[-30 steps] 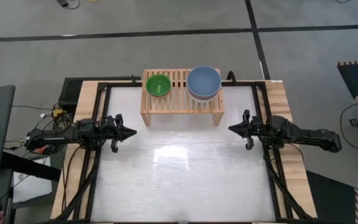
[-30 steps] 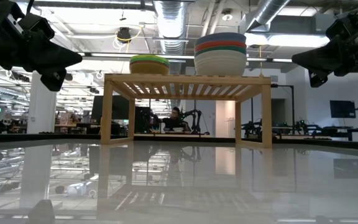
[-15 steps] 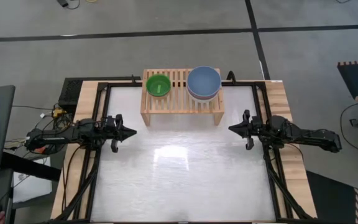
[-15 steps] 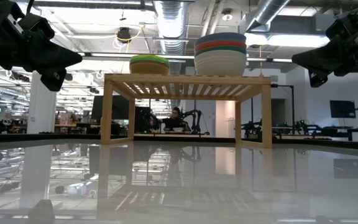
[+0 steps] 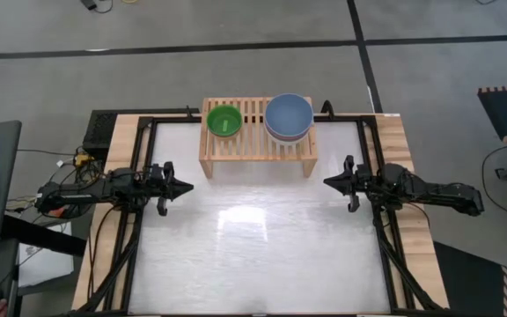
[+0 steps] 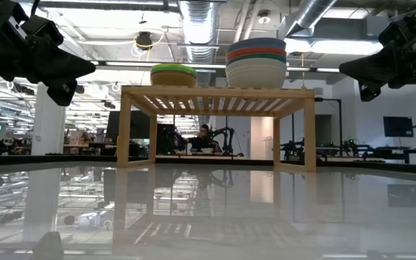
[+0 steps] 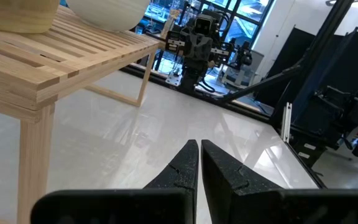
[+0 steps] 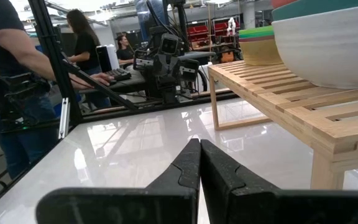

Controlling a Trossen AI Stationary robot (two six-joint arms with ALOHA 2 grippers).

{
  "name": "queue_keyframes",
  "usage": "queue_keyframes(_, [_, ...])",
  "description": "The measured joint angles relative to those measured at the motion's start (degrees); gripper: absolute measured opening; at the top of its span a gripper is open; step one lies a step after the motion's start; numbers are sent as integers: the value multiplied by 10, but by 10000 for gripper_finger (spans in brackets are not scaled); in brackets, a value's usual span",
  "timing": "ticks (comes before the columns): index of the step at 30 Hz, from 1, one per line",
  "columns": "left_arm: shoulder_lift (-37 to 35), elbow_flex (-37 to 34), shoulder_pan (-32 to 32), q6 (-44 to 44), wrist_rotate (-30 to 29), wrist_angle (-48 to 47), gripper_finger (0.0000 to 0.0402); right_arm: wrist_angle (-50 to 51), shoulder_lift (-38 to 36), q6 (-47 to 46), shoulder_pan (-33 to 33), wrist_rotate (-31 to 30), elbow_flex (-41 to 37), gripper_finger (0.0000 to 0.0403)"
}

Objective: Place and stack bowls onto a shelf
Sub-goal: Return to Home Position

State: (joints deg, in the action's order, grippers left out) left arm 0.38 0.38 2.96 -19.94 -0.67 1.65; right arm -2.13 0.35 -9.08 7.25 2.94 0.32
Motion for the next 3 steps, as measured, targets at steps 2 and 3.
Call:
queue_keyframes(2, [0, 0, 0, 0, 0, 0, 4, 0, 0, 0, 0, 0, 0, 33])
queue_keyframes(3, [0, 0, 0, 0, 0, 0, 4, 0, 0, 0, 0, 0, 0, 33])
